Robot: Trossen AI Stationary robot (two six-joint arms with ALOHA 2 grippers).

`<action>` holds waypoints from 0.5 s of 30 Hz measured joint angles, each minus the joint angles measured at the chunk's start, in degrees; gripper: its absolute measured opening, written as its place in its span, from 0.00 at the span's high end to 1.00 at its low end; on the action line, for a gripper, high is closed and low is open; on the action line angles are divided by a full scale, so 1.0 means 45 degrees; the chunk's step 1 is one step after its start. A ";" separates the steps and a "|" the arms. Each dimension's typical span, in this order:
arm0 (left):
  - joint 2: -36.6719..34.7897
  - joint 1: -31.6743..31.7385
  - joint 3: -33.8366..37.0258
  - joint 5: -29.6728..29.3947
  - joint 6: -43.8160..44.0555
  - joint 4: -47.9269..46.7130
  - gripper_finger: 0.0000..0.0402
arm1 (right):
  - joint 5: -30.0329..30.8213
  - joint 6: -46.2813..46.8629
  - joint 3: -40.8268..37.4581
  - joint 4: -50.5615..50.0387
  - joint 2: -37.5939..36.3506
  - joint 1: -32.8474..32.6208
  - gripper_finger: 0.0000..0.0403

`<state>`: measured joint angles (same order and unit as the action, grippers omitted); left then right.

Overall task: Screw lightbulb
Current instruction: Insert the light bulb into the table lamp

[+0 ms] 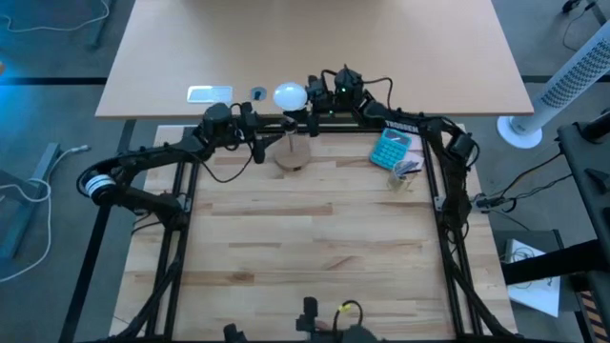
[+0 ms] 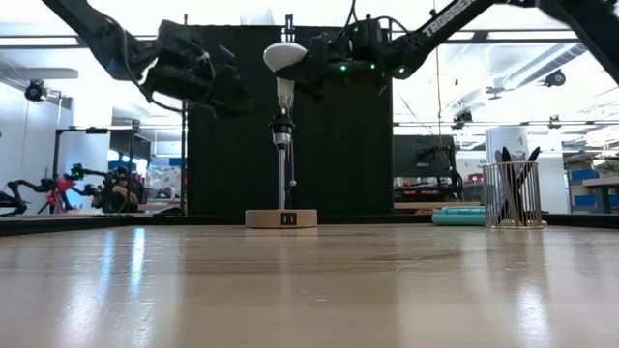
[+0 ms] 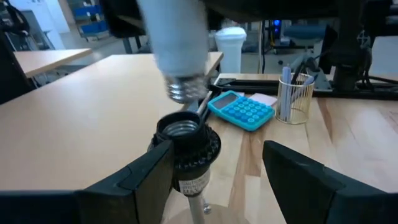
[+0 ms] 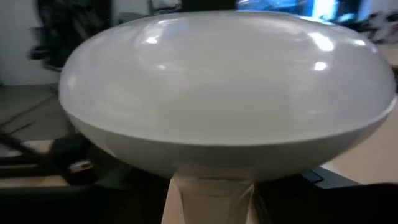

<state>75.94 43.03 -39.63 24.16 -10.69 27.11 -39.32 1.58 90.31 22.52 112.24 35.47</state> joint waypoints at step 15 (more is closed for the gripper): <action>0.3954 0.0207 0.0162 -0.0029 0.1642 0.4786 0.41 | -0.4427 0.0920 0.3143 0.0067 0.2357 0.0633 0.50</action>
<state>93.73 43.96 -38.90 24.03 -3.30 48.65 -59.24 5.73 104.45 22.82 122.85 38.32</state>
